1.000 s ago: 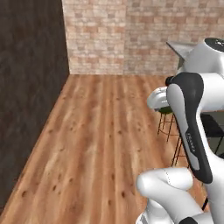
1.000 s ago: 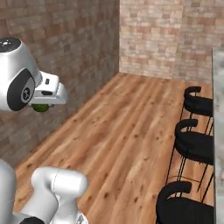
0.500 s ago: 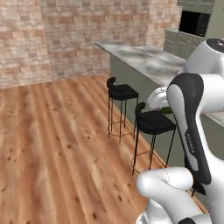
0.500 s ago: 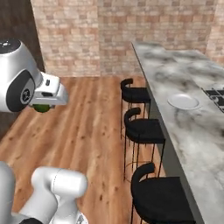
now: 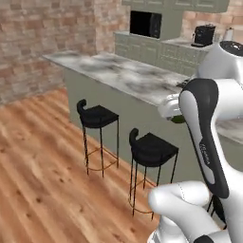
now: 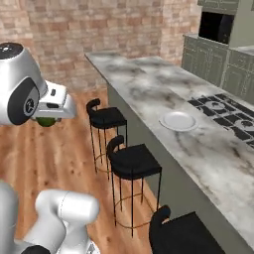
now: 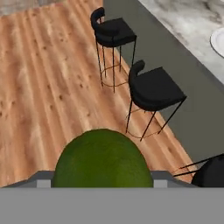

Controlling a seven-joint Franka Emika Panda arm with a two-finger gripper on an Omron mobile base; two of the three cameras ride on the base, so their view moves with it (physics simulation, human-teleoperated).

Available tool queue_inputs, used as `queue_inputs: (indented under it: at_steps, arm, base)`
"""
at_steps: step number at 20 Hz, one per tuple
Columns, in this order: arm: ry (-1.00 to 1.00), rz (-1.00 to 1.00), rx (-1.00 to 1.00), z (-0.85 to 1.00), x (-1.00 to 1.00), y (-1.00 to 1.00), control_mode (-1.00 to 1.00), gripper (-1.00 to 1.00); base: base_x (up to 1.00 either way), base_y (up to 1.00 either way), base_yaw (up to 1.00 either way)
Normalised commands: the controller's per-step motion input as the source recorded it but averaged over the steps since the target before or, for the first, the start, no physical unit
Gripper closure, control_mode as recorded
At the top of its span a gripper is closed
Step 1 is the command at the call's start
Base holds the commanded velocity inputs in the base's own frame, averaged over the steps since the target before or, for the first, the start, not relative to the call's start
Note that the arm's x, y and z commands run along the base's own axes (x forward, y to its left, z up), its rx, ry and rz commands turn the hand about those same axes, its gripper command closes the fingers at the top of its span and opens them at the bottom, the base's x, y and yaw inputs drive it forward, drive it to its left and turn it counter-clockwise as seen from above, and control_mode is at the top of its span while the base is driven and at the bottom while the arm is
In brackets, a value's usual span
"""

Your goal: Pick lime from the fridge and place it on the plate on the counter.

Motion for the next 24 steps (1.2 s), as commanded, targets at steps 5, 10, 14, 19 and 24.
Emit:
queue_inputs:
  at_steps: [5, 10, 14, 19, 24]
  arm:
    - [0.0, 0.0, 0.0, 0.0, 0.0, 0.0, 1.0, 1.0]
    - [0.0, 0.0, 0.0, 0.0, 0.0, 0.0, 1.0, 1.0]
    - [0.0, 0.0, 0.0, 0.0, 0.0, 0.0, 1.0, 1.0]
    - [0.0, 0.0, 0.0, 0.0, 0.0, 0.0, 1.0, 1.0]
    - [0.0, 0.0, 0.0, 0.0, 0.0, 0.0, 1.0, 1.0]
  base:
    - [0.38, 0.37, -0.9]
    - [0.42, 0.55, -0.82]
    - [0.66, 0.76, -0.71]
    - [0.6, 0.79, -0.62]
    - [0.61, 0.43, -0.55]
